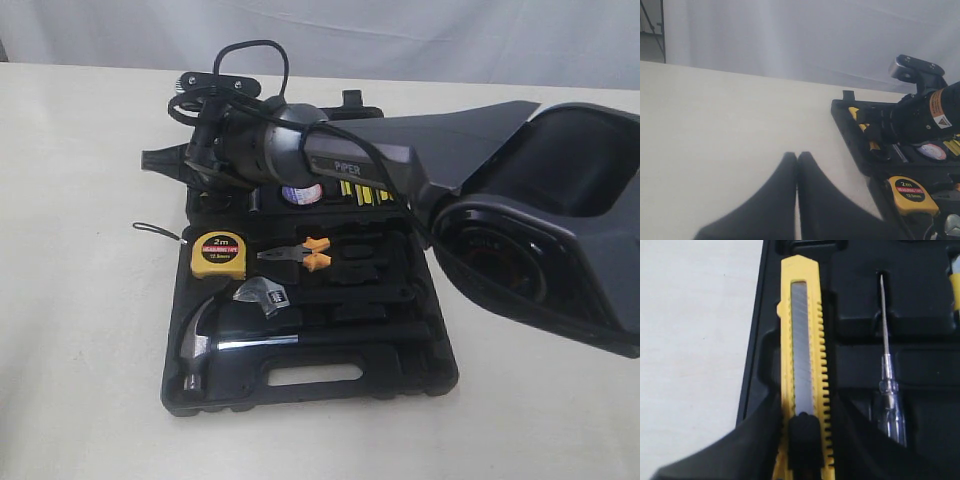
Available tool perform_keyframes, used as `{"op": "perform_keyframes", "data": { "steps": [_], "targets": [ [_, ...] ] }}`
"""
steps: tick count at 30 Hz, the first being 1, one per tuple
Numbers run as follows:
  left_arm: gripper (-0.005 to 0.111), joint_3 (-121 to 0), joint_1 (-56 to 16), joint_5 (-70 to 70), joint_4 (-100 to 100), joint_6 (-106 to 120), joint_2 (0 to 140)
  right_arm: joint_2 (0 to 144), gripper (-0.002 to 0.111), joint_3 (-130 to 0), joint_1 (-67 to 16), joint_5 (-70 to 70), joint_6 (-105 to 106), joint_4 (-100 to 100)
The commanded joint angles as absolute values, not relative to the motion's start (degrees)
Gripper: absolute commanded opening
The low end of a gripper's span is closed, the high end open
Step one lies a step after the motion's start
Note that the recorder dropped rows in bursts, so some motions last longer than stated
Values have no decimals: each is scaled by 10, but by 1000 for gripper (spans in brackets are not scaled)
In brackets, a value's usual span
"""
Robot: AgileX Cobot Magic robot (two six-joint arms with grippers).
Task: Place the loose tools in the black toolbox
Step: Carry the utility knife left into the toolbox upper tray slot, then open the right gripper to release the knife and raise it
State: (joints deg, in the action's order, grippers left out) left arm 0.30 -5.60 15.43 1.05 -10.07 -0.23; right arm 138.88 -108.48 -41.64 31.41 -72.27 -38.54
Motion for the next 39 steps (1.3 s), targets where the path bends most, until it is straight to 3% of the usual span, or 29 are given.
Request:
{"op": "perform_keyframes", "data": {
  "steps": [1, 6, 7, 14, 16, 18, 25, 28, 33, 39],
  "targets": [
    [0, 0, -59, 154, 12, -101, 0, 1390, -1, -1086, -414, 322, -728, -374],
    [0, 0, -59, 154, 12, -101, 0, 1390, 1, -1086, -414, 317, -725, -365],
    [0, 0, -59, 154, 12, -101, 0, 1390, 6, -1086, -414, 315, -719, -365],
    [0, 0, -59, 154, 12, -101, 0, 1390, 67, -1086, -414, 310, -710, -364],
    [0, 0, -59, 154, 12, -101, 0, 1389, 75, -1086, -414, 307, -710, -364],
    [0, 0, -59, 154, 12, -101, 0, 1388, 76, -1086, -414, 303, -710, -364],
    [0, 0, -59, 155, 12, -101, 0, 1361, 75, -1086, -414, 297, -704, -365],
    [0, 0, -59, 155, 12, -101, 0, 1351, 58, -1086, -414, 297, -688, -371],
    [0, 0, -59, 155, 12, -101, 0, 1355, -1, -1086, -414, 290, -676, -385],
    [0, 0, -59, 155, 13, -101, 0, 1383, 0, -1086, -414, 240, -691, -445]
  ]
}}
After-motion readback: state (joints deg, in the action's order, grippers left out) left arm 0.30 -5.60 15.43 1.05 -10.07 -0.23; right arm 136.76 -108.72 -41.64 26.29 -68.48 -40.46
